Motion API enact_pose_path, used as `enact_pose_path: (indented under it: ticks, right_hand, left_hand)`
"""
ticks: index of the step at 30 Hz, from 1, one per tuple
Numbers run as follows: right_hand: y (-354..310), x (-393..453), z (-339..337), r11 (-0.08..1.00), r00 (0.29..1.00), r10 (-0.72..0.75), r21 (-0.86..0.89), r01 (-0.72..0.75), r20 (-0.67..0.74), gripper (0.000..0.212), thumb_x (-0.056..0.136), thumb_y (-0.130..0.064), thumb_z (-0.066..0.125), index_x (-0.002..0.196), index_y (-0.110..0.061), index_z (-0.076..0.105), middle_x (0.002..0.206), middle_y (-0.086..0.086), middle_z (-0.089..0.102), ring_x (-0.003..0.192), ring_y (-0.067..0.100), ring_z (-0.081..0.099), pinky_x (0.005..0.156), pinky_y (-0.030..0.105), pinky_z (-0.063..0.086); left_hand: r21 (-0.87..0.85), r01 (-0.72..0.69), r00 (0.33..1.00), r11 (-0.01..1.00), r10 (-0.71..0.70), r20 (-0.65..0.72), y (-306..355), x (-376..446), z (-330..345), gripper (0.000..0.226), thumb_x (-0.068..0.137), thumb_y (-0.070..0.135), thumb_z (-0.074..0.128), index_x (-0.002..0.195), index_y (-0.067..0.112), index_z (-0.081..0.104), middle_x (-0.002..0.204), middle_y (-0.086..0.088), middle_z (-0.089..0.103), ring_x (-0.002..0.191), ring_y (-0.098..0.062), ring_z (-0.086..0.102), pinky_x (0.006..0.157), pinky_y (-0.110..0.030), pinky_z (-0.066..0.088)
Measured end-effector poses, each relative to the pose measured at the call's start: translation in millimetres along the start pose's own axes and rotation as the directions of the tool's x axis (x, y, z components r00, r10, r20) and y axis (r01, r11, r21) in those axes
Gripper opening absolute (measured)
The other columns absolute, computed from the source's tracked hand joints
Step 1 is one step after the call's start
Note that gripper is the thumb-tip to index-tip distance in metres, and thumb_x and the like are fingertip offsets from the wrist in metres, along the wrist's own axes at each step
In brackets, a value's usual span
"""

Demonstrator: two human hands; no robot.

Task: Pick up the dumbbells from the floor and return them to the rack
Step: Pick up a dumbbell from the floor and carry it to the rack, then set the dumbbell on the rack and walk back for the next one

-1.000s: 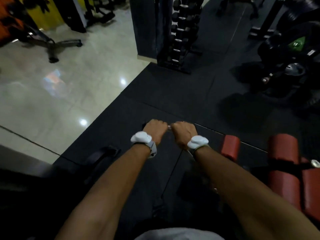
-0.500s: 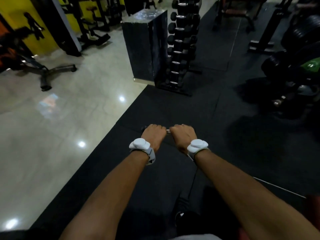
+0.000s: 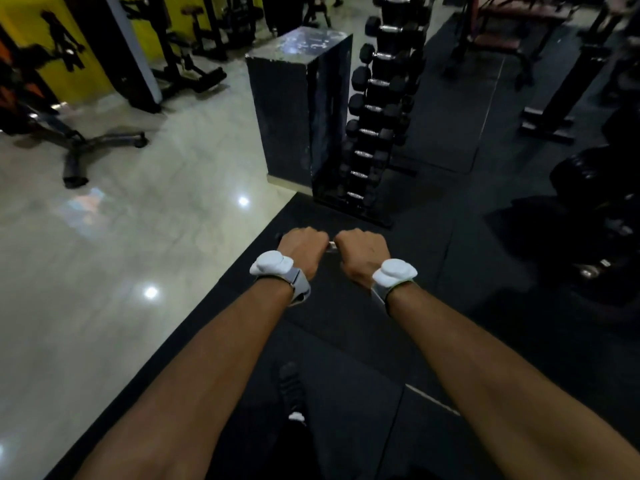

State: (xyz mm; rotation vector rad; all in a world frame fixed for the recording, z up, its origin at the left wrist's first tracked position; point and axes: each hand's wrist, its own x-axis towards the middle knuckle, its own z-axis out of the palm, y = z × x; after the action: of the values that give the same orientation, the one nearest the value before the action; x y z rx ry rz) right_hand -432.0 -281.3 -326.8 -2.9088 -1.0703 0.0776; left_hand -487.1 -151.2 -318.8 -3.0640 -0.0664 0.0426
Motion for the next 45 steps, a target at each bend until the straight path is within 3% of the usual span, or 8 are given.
enact_pose_path:
  ticks: [9, 16, 20, 29, 30, 34, 41, 45]
  right_hand:
    - [26.6, 219.7, -78.4, 0.994, 0.96, 0.089, -0.043, -0.104, -0.267, 0.019, 0.087, -0.019, 0.056, 0.101, -0.021, 0.068, 0.102, 0.007, 0.071, 0.096, 0.034, 0.067, 0.069, 0.037, 0.045]
    - [67.5, 321.9, -148.3, 0.974, 0.878, 0.135, -0.099, -0.202, -0.459, 0.018, 0.088, -0.017, 0.054, 0.098, -0.022, 0.068, 0.097, 0.005, 0.07, 0.091, 0.032, 0.067, 0.063, 0.037, 0.038]
    - [107.9, 384.9, -183.5, 0.965, 0.874, 0.152, -0.121, -0.232, -0.462, 0.016, 0.088, -0.015, 0.053, 0.096, -0.019, 0.067, 0.099, 0.007, 0.07, 0.092, 0.035, 0.066, 0.064, 0.038, 0.037]
    - [214.3, 539.0, -214.1, 0.967, 0.884, 0.144, -0.128, -0.222, -0.445, 0.02, 0.09, -0.012, 0.052, 0.099, -0.019, 0.068, 0.1, 0.008, 0.071, 0.093, 0.034, 0.068, 0.064, 0.035, 0.039]
    - [243.9, 590.3, -220.4, 0.971, 0.887, 0.132, -0.123, -0.205, -0.442, 0.02, 0.089, -0.012, 0.054, 0.099, -0.02, 0.069, 0.099, 0.007, 0.072, 0.092, 0.034, 0.069, 0.063, 0.035, 0.038]
    - [261.2, 607.5, -225.3, 0.965, 0.883, 0.126, -0.152, -0.216, -0.452, 0.02, 0.087, -0.009, 0.055, 0.095, -0.02, 0.069, 0.095, 0.006, 0.073, 0.09, 0.033, 0.069, 0.061, 0.034, 0.04]
    - [321.5, 682.0, -230.0, 0.957, 0.894, 0.178, -0.138, -0.255, -0.412, 0.016, 0.089, -0.013, 0.054, 0.098, -0.019, 0.067, 0.099, 0.007, 0.071, 0.093, 0.034, 0.068, 0.065, 0.037, 0.041]
    - [357.1, 732.8, -231.0, 0.933, 0.867, 0.245, -0.14, -0.333, -0.433, 0.017, 0.089, -0.011, 0.056, 0.099, -0.021, 0.066, 0.1, 0.006, 0.071, 0.093, 0.033, 0.067, 0.063, 0.036, 0.037]
  left_hand:
    - [0.054, -0.012, 0.978, 0.998, 0.022, -0.206, -116.6, 204.2, -67.7, 0.013, 0.095, 0.012, 0.054, 0.105, 0.015, 0.062, 0.106, -0.008, 0.069, 0.098, -0.03, 0.065, 0.081, -0.038, 0.048]
    - [0.126, -0.101, 0.867, 0.987, 0.15, -0.475, -156.9, 333.5, -122.0, 0.018, 0.089, 0.014, 0.058, 0.107, 0.013, 0.062, 0.105, -0.01, 0.069, 0.099, -0.033, 0.062, 0.09, -0.037, 0.043]
    - [0.121, -0.129, 0.857, 0.984, 0.172, -0.485, -166.6, 416.0, -139.4, 0.014, 0.084, 0.011, 0.064, 0.099, 0.013, 0.065, 0.096, -0.011, 0.07, 0.09, -0.033, 0.064, 0.084, -0.038, 0.046]
    - [0.138, -0.089, 0.843, 0.986, 0.148, -0.518, -173.3, 595.9, -165.5, 0.016, 0.091, 0.013, 0.057, 0.104, 0.01, 0.065, 0.099, -0.013, 0.069, 0.095, -0.036, 0.064, 0.087, -0.039, 0.046]
    - [0.147, -0.055, 0.839, 0.988, 0.125, -0.53, -176.2, 650.3, -168.8, 0.014, 0.09, 0.013, 0.059, 0.101, 0.01, 0.066, 0.095, -0.013, 0.069, 0.092, -0.035, 0.065, 0.085, -0.039, 0.047]
    - [0.123, -0.046, 0.873, 0.991, 0.099, -0.478, -176.8, 677.6, -169.7, 0.009, 0.085, 0.01, 0.067, 0.094, 0.01, 0.067, 0.086, -0.012, 0.07, 0.083, -0.034, 0.067, 0.078, -0.039, 0.049]
    - [0.167, -0.132, 0.884, 0.977, 0.192, -0.427, -174.8, 784.8, -172.7, 0.022, 0.086, 0.011, 0.06, 0.108, 0.009, 0.062, 0.105, -0.012, 0.068, 0.1, -0.034, 0.064, 0.093, -0.038, 0.044]
    - [0.141, -0.16, 0.861, 0.977, 0.208, -0.463, -178.8, 855.7, -176.8, 0.02, 0.091, 0.015, 0.059, 0.111, 0.013, 0.062, 0.108, -0.009, 0.068, 0.104, -0.031, 0.062, 0.092, -0.036, 0.043]
